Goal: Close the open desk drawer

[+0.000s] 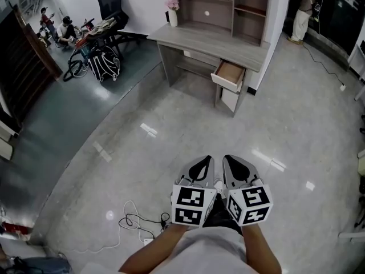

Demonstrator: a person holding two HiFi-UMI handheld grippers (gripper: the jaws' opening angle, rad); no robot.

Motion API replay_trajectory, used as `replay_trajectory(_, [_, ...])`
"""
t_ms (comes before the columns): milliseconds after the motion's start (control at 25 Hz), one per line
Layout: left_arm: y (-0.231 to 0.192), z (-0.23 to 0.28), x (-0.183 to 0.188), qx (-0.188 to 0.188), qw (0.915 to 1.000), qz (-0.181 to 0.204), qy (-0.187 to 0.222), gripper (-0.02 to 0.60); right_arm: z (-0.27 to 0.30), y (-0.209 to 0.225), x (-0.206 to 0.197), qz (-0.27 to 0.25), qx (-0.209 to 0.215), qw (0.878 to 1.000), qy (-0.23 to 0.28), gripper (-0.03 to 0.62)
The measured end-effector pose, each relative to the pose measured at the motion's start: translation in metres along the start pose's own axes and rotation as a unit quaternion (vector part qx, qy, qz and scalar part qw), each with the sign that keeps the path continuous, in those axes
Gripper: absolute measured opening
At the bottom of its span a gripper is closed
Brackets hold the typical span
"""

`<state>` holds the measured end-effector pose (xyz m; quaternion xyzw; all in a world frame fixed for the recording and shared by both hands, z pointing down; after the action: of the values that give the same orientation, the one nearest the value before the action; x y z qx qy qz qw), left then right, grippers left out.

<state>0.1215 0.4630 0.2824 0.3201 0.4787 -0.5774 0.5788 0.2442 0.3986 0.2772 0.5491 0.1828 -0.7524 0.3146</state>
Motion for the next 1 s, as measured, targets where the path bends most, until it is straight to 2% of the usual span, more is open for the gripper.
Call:
replay_trajectory(240, [-0.034,0.052,0.015,0.002,0.9999,-0.011,-0.004,0.002,0.056,0.027,0.012,-0.004,0.004,1.000,-0.012,0.000])
replay_trajectory(600, [-0.093,0.145,0.060,0.004,0.9998,-0.014,-0.017,0.002,0.157,0.078,0.048,0.002,0.010,1.000,-0.027,0.000])
replay_trajectory(800, [-0.117,0.200,0.085,-0.002,0.9997,-0.005,-0.026,0.002,0.207,0.111,0.061,0.009,0.008,0.999,-0.036,0.000])
replay_trajectory(1000, [-0.133,0.233,0.103,-0.005,0.9994,0.004,-0.033,0.002,0.241,0.134,0.073,0.024,0.004,0.999,-0.039,0.000])
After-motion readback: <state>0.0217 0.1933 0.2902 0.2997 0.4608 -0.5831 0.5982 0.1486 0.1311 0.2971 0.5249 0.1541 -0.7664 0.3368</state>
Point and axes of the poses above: the fingertips, and each gripper's own axes: z forward along the fingers, y to its right, x out of its top, the point moved 10 cm from there along -z, backward along the fingers, and after that the axes turned 9 degrees about -x, right-handed, at the moved point
